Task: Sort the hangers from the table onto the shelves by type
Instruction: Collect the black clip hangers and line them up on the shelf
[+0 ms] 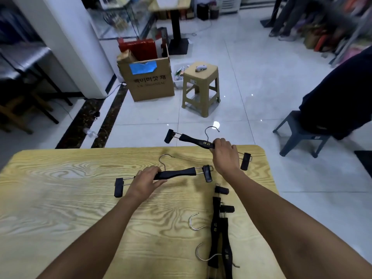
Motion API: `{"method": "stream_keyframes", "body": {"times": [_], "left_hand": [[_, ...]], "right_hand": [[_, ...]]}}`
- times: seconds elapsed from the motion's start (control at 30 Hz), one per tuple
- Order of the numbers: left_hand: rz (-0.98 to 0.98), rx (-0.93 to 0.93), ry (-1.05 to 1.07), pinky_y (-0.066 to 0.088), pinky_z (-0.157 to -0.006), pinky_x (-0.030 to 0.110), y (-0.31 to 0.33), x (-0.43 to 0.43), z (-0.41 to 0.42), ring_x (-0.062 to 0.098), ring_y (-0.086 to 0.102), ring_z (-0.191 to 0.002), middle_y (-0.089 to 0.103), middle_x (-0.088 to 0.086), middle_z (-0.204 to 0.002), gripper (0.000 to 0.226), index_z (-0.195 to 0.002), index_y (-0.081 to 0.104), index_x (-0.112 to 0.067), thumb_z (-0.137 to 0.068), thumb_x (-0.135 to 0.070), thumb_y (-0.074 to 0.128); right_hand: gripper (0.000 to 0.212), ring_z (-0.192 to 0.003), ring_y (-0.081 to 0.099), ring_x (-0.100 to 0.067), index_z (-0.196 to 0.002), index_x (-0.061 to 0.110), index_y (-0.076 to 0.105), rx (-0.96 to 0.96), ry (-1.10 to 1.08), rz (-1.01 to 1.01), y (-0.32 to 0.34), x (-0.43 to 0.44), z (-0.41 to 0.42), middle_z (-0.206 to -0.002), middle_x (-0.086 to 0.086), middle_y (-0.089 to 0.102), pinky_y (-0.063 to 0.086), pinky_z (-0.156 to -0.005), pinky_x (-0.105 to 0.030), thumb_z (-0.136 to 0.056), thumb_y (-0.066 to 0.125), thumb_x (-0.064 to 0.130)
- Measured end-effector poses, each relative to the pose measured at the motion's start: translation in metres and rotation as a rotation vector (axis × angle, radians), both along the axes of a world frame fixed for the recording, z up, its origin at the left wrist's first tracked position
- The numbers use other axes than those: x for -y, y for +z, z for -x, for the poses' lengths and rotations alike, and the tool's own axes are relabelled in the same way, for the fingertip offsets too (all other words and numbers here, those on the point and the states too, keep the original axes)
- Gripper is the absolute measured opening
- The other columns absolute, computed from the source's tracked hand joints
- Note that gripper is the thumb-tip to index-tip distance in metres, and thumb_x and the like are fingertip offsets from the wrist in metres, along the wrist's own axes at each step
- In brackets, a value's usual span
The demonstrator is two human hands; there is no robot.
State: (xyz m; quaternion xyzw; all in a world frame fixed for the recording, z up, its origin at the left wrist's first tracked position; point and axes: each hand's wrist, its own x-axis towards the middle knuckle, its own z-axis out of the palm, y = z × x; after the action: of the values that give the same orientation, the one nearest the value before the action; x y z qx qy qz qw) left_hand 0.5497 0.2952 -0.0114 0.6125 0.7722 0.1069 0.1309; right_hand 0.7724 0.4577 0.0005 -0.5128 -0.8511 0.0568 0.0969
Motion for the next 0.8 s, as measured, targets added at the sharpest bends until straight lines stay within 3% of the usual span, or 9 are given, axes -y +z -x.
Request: {"method": "stream_keyframes", "body": {"times": [0.23,0.4,0.53,0.8], "left_hand": [[-0.043,-0.013,0.102,0.039,-0.083,0.029,0.045,0.045,-0.009,0.018,0.054,-0.096,0.058,-0.003,-0.1,0.03,-0.106,0.057,-0.015,-0.089,-0.039,0.061],[-0.078,-0.06,0.173,0.04,-0.083,0.027,0.082,0.089,-0.007,0.016,0.054,-0.097,0.059,-0.003,-0.102,0.03,-0.107,0.058,-0.015,-0.088,-0.039,0.062],[-0.103,-0.081,0.258,0.036,-0.078,0.025,0.112,0.135,-0.006,0.015,0.053,-0.093,0.052,-0.009,-0.092,0.021,-0.096,0.053,-0.021,-0.088,-0.037,0.063],[-0.163,-0.151,0.446,0.033,-0.075,0.027,0.163,0.256,-0.035,0.017,0.053,-0.091,0.051,-0.009,-0.09,0.021,-0.09,0.048,-0.025,-0.087,-0.038,0.063]], "right_hand": [[0.043,-0.098,0.056,-0.023,-0.109,0.017,0.056,-0.112,0.19,-0.059,0.055,0.038,0.016,-0.106,-0.001,0.06,0.039,-0.087,-0.035,-0.093,0.044,0.055],[0.044,-0.096,0.058,-0.022,-0.109,0.018,0.06,-0.171,0.3,-0.081,0.101,0.065,0.039,-0.105,0.001,0.061,0.04,-0.086,-0.035,-0.092,0.047,0.056],[0.043,-0.093,0.058,-0.021,-0.109,0.018,0.061,-0.211,0.376,-0.164,0.136,0.097,0.055,-0.104,0.001,0.061,0.039,-0.084,-0.033,-0.092,0.047,0.056],[0.044,-0.098,0.057,-0.021,-0.107,0.018,0.059,-0.287,0.562,-0.23,0.183,0.213,0.072,-0.104,0.0,0.06,0.039,-0.084,-0.033,-0.093,0.045,0.056]]}}
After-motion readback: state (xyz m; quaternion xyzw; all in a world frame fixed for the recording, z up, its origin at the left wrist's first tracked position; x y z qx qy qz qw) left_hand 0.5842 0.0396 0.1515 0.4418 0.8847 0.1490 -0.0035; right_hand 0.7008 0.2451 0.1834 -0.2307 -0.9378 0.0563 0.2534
